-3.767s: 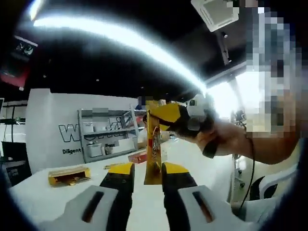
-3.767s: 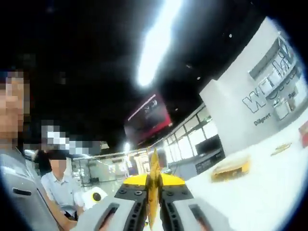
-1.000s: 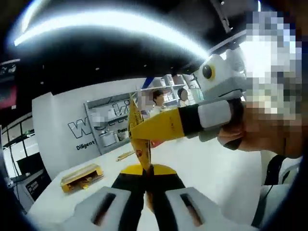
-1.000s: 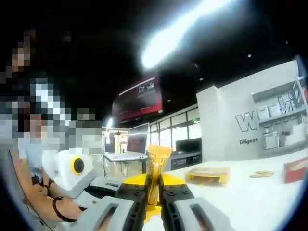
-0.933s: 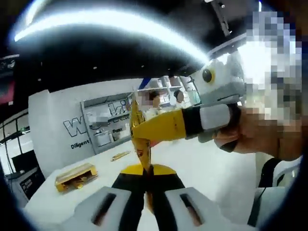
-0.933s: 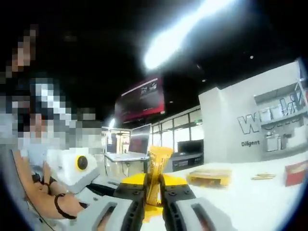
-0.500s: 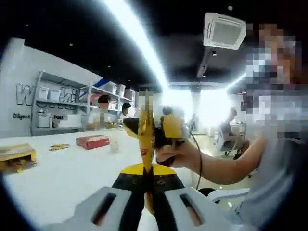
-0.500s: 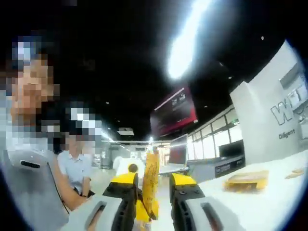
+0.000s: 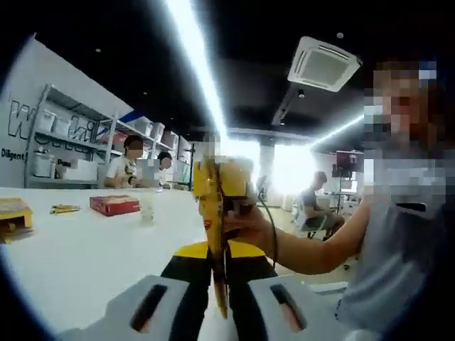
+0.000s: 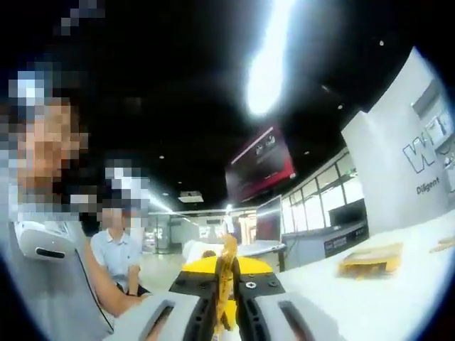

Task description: Tear open the coffee pouch, take out the coffee, and pour the coffee from the pouch into the cup

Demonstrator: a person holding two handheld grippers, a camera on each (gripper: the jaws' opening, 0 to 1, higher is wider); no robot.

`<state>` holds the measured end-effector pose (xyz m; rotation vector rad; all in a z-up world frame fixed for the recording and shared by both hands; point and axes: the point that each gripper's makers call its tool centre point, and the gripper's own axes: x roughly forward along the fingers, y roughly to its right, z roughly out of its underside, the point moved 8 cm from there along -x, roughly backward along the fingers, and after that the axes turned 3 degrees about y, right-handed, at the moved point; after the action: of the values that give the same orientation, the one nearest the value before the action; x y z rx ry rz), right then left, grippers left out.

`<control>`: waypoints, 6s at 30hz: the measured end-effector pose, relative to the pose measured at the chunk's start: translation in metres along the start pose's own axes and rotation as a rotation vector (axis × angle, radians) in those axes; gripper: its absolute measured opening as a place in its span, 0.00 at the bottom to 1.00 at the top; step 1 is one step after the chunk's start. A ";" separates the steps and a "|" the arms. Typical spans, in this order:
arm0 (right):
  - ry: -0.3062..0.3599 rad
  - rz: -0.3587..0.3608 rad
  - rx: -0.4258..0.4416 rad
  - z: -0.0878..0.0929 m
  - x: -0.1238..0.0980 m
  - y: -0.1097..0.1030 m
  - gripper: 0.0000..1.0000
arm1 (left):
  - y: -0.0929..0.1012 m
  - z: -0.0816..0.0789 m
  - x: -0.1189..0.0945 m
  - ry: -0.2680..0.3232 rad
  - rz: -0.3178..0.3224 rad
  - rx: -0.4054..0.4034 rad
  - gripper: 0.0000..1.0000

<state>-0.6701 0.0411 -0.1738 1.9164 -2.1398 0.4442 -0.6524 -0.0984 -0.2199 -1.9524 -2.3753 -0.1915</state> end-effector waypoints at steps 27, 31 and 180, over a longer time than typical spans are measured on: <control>-0.012 -0.063 0.008 -0.005 -0.003 0.004 0.09 | 0.002 0.002 -0.007 -0.013 -0.037 0.050 0.05; -0.027 -0.047 0.000 -0.006 -0.004 0.003 0.03 | 0.004 0.002 -0.006 -0.023 -0.037 0.055 0.06; -0.117 -0.045 -0.098 0.001 -0.012 -0.005 0.03 | 0.011 0.002 0.001 0.047 -0.019 0.038 0.18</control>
<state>-0.6635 0.0518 -0.1785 1.9760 -2.1417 0.2196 -0.6413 -0.0951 -0.2215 -1.8881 -2.3508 -0.1893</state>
